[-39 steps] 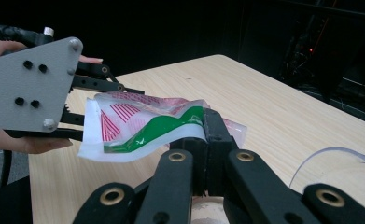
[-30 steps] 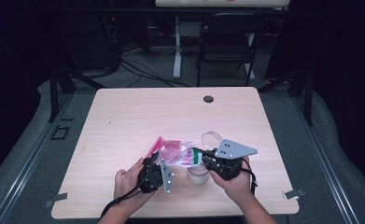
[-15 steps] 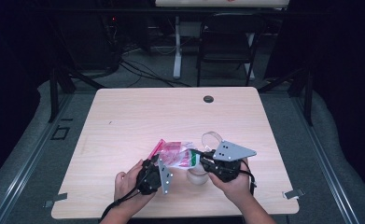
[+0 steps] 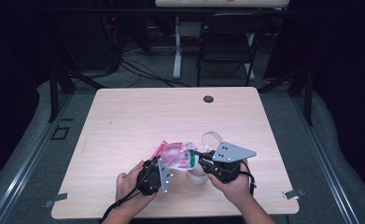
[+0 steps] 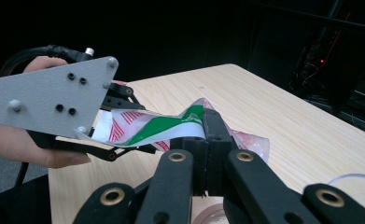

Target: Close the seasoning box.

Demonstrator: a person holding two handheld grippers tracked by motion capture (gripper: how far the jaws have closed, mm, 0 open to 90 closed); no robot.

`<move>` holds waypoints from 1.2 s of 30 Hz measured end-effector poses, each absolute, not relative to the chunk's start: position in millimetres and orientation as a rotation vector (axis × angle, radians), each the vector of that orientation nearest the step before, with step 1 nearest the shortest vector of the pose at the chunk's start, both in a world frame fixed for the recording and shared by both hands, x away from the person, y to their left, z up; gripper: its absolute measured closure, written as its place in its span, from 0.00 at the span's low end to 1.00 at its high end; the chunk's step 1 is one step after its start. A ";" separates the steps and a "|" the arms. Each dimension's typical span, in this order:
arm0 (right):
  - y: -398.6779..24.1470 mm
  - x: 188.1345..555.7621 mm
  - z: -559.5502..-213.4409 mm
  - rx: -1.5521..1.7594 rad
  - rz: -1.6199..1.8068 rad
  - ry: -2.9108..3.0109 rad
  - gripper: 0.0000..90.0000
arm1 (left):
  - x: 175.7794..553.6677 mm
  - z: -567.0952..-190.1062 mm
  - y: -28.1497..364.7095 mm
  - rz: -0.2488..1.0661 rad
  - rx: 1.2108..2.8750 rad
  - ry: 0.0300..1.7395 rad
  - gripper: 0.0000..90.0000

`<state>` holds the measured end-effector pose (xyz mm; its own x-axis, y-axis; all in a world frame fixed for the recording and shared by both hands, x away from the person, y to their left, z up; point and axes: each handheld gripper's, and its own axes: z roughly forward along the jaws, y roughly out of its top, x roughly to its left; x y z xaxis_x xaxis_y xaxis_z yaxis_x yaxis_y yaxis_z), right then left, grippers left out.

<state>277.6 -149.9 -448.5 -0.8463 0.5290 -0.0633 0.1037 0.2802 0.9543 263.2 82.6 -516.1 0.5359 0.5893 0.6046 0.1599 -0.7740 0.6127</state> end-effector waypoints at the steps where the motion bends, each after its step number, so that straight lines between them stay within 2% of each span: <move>1: -149.6 277.3 -448.2 0.569 1.589 2.189 1.00 | 263.6 -516.2 82.6 1.148 2.286 0.613 0.80; 36: -148.3 277.7 -448.3 0.562 1.594 2.195 1.00 | 269.9 -514.3 89.6 1.047 2.264 0.673 0.85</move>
